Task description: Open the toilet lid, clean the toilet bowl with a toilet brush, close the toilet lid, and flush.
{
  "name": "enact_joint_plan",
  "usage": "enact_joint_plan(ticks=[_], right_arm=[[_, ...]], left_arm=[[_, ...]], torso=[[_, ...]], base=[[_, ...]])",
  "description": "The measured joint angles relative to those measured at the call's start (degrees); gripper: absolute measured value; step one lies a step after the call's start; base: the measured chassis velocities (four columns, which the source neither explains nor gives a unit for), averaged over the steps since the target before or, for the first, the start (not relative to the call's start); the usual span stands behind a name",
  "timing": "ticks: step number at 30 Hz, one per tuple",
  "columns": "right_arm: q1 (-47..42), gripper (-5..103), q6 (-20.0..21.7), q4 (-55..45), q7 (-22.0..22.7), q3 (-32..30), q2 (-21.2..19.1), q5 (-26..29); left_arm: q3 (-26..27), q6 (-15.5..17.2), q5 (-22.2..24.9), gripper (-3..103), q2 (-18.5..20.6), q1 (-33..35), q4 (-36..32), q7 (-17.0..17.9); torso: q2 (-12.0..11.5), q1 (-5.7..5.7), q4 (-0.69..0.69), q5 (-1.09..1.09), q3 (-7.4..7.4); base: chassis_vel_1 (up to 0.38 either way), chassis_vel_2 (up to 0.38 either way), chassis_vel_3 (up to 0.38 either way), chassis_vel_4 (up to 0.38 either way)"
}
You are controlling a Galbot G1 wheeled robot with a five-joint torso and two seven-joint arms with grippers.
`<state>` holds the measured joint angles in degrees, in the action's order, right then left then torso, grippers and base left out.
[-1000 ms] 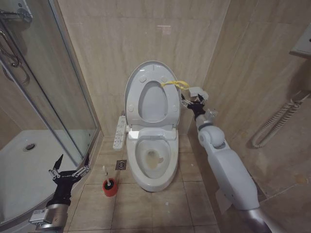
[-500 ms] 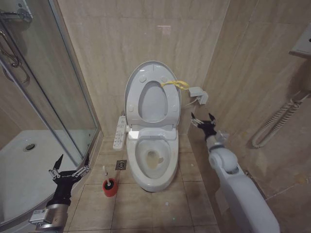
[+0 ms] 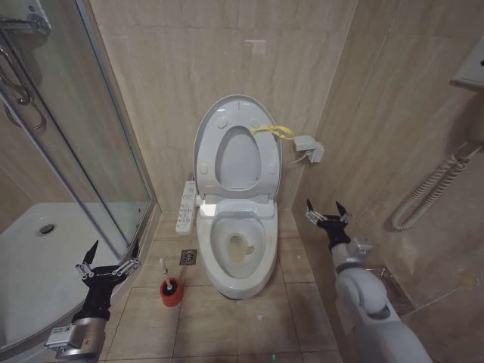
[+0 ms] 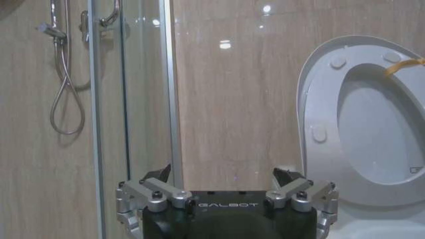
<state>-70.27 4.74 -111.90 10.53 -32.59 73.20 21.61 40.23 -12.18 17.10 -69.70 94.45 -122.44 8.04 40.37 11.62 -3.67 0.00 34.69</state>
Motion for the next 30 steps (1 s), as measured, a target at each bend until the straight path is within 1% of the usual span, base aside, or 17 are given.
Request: enact_joint_plan(ticks=[3,5,6,9,13,18,30], right_arm=[[-2.1,100,-0.2,-1.3,-0.2,-0.3,1.7,-1.0],[-4.2,100,-1.1,-2.4,-0.6,-0.7,3.4,-2.4],[-4.2,100,-1.1,-2.4,-0.6,-0.7,3.4,-2.4],[-6.6,100,-2.3,-3.7,-0.8,-1.4,5.4,-3.9],[-8.5,100,-3.3,-4.3,-0.8,-1.9,6.6,-5.3],[-10.7,100,-3.3,-6.3,-1.2,-1.8,7.6,-6.5],[-11.5,100,-3.6,-7.4,-3.3,-1.1,9.6,-6.8]], left_arm=[[0.0,0.0,0.0,100,0.0,0.0,0.0,0.0],[0.0,0.0,0.0,100,0.0,0.0,0.0,0.0],[0.0,0.0,0.0,100,0.0,0.0,0.0,0.0],[0.0,0.0,0.0,100,0.0,0.0,0.0,0.0],[0.0,0.0,0.0,100,0.0,0.0,0.0,0.0],[0.0,0.0,0.0,100,0.0,0.0,0.0,0.0],[0.0,0.0,0.0,100,0.0,0.0,0.0,0.0]], torso=[[0.0,0.0,0.0,-0.01,0.0],[0.0,0.0,0.0,-0.01,0.0],[0.0,0.0,0.0,-0.01,0.0],[0.0,0.0,-0.01,-0.01,0.0],[0.0,0.0,-0.01,-0.01,0.0],[0.0,0.0,-0.01,-0.01,0.0],[0.0,0.01,0.0,-0.01,0.0]], base=[[0.0,0.0,0.0,0.0],[0.0,0.0,0.0,0.0],[0.0,0.0,0.0,0.0],[0.0,0.0,0.0,0.0],[0.0,0.0,0.0,0.0],[0.0,0.0,0.0,0.0],[0.0,0.0,0.0,0.0]])
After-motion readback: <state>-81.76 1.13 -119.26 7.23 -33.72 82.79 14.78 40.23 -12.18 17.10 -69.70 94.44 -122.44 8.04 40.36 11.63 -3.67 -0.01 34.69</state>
